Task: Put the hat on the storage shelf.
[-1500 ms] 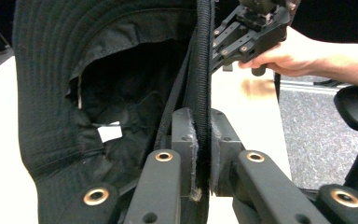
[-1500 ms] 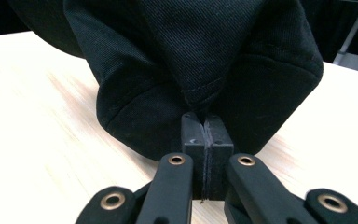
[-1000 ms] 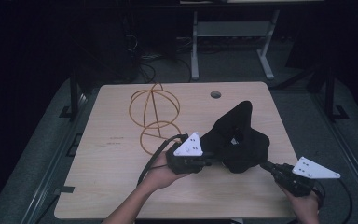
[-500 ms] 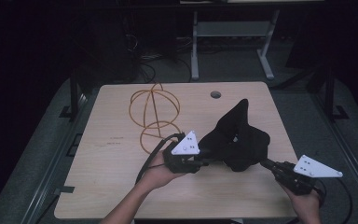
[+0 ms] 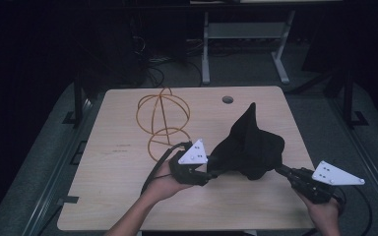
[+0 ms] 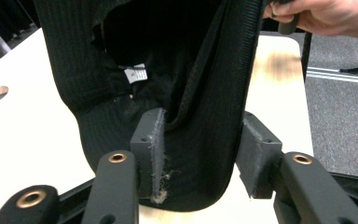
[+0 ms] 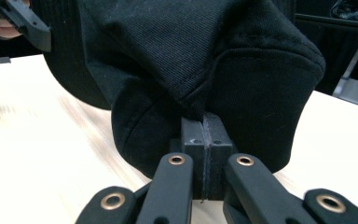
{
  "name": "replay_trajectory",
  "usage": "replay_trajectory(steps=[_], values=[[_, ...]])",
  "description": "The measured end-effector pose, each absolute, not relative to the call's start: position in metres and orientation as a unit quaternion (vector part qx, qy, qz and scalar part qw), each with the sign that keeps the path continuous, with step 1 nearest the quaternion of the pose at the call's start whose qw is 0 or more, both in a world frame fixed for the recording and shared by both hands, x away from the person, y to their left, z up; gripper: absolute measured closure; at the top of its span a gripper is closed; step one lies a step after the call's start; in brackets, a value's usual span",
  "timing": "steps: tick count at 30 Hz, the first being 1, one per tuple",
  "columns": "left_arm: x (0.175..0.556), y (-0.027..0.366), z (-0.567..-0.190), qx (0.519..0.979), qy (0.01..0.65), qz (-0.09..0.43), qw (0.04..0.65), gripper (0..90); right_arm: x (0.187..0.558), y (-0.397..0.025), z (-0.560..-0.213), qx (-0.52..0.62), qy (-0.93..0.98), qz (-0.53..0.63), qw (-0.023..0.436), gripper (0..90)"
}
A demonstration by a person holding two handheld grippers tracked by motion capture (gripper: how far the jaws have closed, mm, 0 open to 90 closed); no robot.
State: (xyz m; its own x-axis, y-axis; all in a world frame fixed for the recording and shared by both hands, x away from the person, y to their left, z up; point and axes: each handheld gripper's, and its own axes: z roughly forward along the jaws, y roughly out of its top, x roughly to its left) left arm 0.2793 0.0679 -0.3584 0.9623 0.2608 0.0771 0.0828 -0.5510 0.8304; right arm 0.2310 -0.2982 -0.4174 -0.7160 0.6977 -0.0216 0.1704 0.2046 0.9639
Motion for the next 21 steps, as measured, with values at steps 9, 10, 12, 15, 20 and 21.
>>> replay_trajectory(steps=[9, 10, 12, 15, 20, 21], values=[[0.275, 0.074, -0.362, 0.874, 0.101, 0.098, 0.465, 51.0, 0.235, -0.297, -0.403, 0.288, 0.734, 0.567, 0.239, 90.0], [0.275, 0.075, -0.363, 0.874, 0.102, 0.098, 0.465, 51.0, 0.236, -0.298, -0.401, 0.286, 0.735, 0.566, 0.240, 90.0], [0.274, 0.077, -0.363, 0.872, 0.103, 0.094, 0.469, 49.0, 0.237, -0.297, -0.397, 0.286, 0.735, 0.566, 0.241, 90.0], [0.273, 0.082, -0.365, 0.872, 0.105, 0.095, 0.469, 48.1, 0.239, -0.297, -0.390, 0.286, 0.733, 0.568, 0.242, 90.0], [0.271, 0.089, -0.368, 0.870, 0.112, 0.098, 0.470, 47.8, 0.243, -0.299, -0.380, 0.292, 0.726, 0.576, 0.236, 90.0], [0.271, 0.090, -0.369, 0.870, 0.113, 0.096, 0.470, 47.8, 0.243, -0.299, -0.379, 0.294, 0.723, 0.580, 0.234, 90.0]])
